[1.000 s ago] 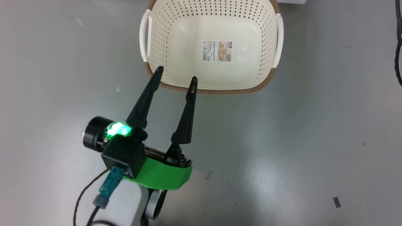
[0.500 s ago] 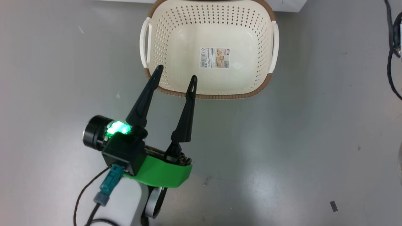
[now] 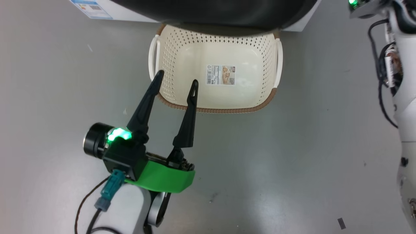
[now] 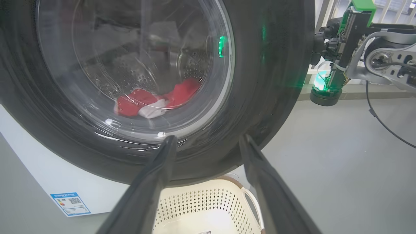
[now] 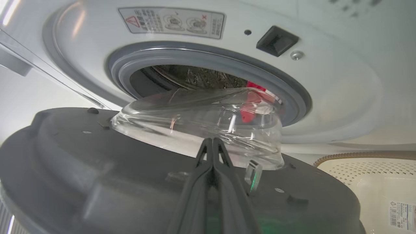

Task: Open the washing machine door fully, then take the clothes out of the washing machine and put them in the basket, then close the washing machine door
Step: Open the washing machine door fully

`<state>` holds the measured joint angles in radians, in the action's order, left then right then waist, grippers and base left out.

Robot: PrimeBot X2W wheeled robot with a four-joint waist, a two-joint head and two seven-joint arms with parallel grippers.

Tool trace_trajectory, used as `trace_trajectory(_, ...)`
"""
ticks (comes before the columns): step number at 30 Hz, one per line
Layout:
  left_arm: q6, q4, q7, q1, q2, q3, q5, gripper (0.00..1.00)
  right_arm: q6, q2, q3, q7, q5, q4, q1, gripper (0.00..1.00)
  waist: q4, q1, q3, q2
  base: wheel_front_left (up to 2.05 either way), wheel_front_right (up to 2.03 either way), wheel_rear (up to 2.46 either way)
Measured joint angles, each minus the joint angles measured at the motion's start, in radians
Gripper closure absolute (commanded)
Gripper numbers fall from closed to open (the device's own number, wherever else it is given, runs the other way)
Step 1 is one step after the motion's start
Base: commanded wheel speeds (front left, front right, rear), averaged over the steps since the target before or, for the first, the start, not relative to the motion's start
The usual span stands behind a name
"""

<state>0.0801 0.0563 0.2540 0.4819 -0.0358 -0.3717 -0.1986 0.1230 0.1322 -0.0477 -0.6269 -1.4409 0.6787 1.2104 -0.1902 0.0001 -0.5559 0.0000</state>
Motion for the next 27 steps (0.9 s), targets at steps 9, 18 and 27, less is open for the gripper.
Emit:
trace_trajectory(9,0.0,0.019,0.0,-0.029,0.0,0.014,-0.004,0.0,0.0,-0.038,-0.027,-0.008,-0.014,-0.019,-0.073,1.0,0.01,0.0,0.045,0.0,0.0,0.0,0.0)
trace_trajectory(18,0.0,0.044,0.0,-0.037,0.0,0.03,-0.006,0.0,0.0,-0.044,-0.044,-0.025,-0.038,-0.018,-0.127,1.0,0.026,-0.0001,0.084,0.0,0.0,0.0,0.0)
trace_trajectory(27,0.0,0.058,0.0,-0.058,-0.001,0.038,-0.012,0.0,0.0,-0.049,-0.068,-0.025,-0.06,-0.013,-0.153,1.0,0.042,-0.0001,0.122,0.0,0.0,0.0,0.0)
